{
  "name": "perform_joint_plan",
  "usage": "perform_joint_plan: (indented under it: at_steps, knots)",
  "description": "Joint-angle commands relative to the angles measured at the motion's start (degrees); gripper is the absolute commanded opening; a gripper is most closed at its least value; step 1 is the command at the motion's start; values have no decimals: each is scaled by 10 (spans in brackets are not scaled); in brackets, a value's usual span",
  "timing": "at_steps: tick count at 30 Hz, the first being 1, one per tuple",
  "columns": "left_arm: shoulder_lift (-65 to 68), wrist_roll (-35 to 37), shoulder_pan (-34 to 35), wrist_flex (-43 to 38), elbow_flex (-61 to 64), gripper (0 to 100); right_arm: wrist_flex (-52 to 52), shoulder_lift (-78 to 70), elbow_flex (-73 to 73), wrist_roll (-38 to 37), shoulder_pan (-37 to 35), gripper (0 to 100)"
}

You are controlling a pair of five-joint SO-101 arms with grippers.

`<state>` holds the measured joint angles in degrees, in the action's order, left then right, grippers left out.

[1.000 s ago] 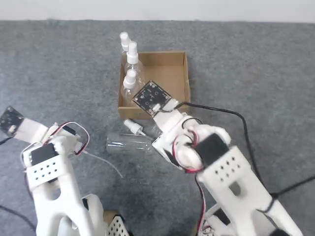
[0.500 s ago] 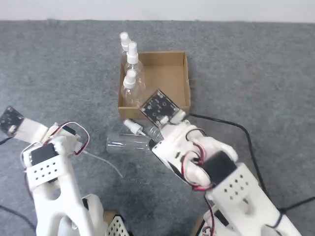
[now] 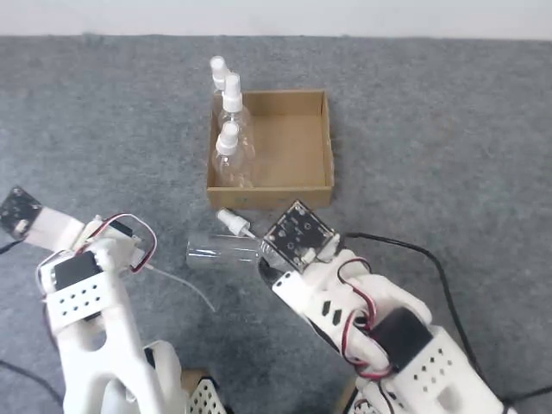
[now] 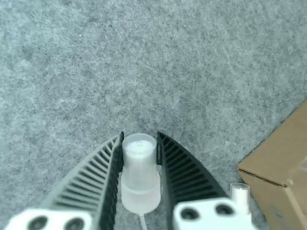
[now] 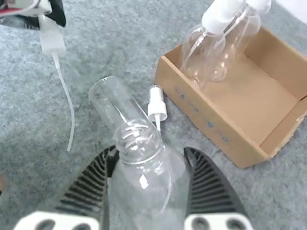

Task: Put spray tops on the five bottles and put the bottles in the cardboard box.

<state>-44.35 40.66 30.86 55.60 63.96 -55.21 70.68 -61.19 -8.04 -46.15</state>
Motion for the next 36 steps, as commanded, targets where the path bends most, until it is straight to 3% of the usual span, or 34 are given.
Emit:
perform_joint_plan:
  at_steps: [1, 17, 29, 36]
  knots:
    - [-17, -8, 0, -16, -7, 13, 16, 42, -8, 4, -4, 48]
    - [-21, -7, -1, -17, -11, 13, 98, 112, -110, 8, -4, 48]
    - [-21, -5, -3, -83, -14, 13, 148, 177, -182, 8, -4, 47]
    - [-21, -5, -3, -80, -59, 13, 147, 208, -195, 8, -4, 47]
